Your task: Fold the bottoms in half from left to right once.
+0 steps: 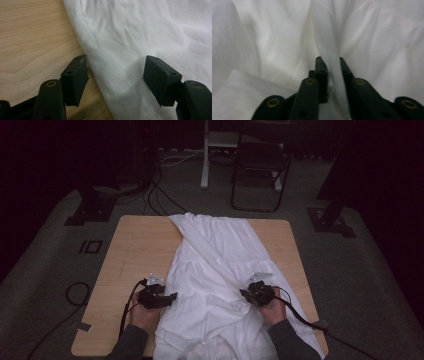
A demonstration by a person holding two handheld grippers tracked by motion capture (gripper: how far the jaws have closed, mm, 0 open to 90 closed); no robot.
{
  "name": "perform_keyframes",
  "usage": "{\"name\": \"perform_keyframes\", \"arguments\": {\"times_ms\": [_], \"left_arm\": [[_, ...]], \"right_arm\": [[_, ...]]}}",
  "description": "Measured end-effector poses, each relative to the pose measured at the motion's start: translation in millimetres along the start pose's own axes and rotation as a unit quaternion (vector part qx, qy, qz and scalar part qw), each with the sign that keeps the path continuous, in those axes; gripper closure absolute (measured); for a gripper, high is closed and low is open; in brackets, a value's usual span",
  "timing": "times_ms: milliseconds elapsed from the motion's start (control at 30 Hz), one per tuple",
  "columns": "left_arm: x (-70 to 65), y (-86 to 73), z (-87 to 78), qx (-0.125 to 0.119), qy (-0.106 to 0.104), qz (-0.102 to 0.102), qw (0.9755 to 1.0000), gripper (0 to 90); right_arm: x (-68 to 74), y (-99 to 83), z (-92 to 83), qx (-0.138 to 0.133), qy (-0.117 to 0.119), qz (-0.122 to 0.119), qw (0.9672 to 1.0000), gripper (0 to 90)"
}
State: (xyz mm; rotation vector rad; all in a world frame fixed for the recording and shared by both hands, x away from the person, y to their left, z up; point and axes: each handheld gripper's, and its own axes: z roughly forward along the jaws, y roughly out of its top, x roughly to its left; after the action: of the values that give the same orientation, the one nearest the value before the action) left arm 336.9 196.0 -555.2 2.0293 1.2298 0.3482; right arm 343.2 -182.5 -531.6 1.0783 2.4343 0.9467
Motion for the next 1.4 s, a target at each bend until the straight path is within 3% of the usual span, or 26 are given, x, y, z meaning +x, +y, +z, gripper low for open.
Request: {"name": "perform_keyframes", "arguments": {"times_ms": [100, 233, 433, 600, 667, 700, 733, 767, 800, 900, 967, 1000, 1067, 1133, 1200, 1267, 1333, 1400], "left_arm": [[0.1, -1.5, -0.6, -0.002, -0.004, 0.003, 1.0, 34.8], [1.3, -2.5, -1.5, -0.004, 0.0, 0.001, 1.0, 34.7], [1.8, -3.9, -2.2, -0.006, -0.004, 0.0, 1.0, 33.3], [-11.0, -2.8, 4.6, -0.013, -0.049, 0.002, 0.9987, 33.2], [-22.2, -0.3, 8.4, -0.003, -0.066, 0.019, 0.9976, 35.8], [-22.2, -0.3, 8.4, -0.003, -0.066, 0.019, 0.9976, 46.9], [-30.3, 2.0, 10.3, 0.013, -0.068, 0.047, 0.9965, 46.9], [-32.5, 3.1, 10.5, 0.017, -0.065, 0.063, 0.9957, 72.0], [-32.0, 4.2, 8.3, 0.006, -0.065, 0.064, 0.9958, 84.8], [-21.0, 11.4, -15.2, -0.043, -0.061, 0.041, 0.9964, 88.1], [-12.5, 19.7, -43.0, -0.077, -0.03, 0.037, 0.9959, 88.3], [-7.4, 25.4, -61.8, -0.098, -0.01, 0.038, 0.9944, 88.3], [-1.1, 36.9, -93.7, -0.132, 0.012, 0.033, 0.9907, 88.4], [-2.9, 46.4, -114.1, -0.147, 0.043, 0.043, 0.9872, 88.5], [-8.5, 55.7, -133.0, -0.165, 0.062, 0.053, 0.9829, 88.5], [-15.0, 61.8, -148.5, -0.186, 0.062, 0.054, 0.9791, 88.6], [-19.9, 64.6, -152.6, -0.185, 0.058, 0.057, 0.9794, 88.6], [-25.1, 66.5, -147.0, -0.163, 0.055, 0.065, 0.9829, 88.4]], "right_arm": [[-5.5, 4.3, -24.2, -0.049, -0.003, 0.011, 0.9987, 85.6], [-9.7, 12.6, -49.9, -0.088, -0.014, 0.009, 0.9959, 85.6], [-18.1, 21.5, -70.6, -0.121, -0.028, 0.012, 0.9922, 85.6], [-22.7, 24.2, -79.0, -0.134, -0.031, 0.017, 0.9903, 85.5], [-23.7, 25.2, -81.4, -0.138, -0.032, 0.015, 0.9898, 85.4], [-23.7, 25.2, -81.4, -0.138, -0.032, 0.015, 0.9898, 85.4], [-23.7, 25.7, -83.0, -0.14, -0.032, 0.016, 0.9894, 85.4], [-24.1, 26.1, -84.9, -0.144, -0.033, 0.014, 0.989, 85.4], [-24.2, 26.3, -86.0, -0.146, -0.033, 0.014, 0.9887, 85.4], [-24.3, 25.3, -88.4, -0.148, -0.026, 0.015, 0.9886, 85.4], [-23.4, 24.5, -87.9, -0.144, -0.024, 0.012, 0.9893, 85.4], [-23.1, 24.4, -87.3, -0.143, -0.022, 0.01, 0.9894, 85.4], [-22.3, 25.2, -85.6, -0.153, 0.008, 0.016, 0.988, 85.4], [-17.5, 28.6, -83.2, -0.161, 0.026, 0.015, 0.9866, 85.4], [-11.7, 33.3, -81.6, -0.164, 0.029, 0.004, 0.986, 85.4], [-6.6, 38.1, -82.9, -0.167, 0.023, -0.005, 0.9857, 85.4], [-5.4, 39.6, -86.0, -0.17, 0.021, -0.008, 0.9851, 85.3], [-9.3, 36.9, -93.2, -0.174, 0.017, -0.006, 0.9845, 85.4]]}}
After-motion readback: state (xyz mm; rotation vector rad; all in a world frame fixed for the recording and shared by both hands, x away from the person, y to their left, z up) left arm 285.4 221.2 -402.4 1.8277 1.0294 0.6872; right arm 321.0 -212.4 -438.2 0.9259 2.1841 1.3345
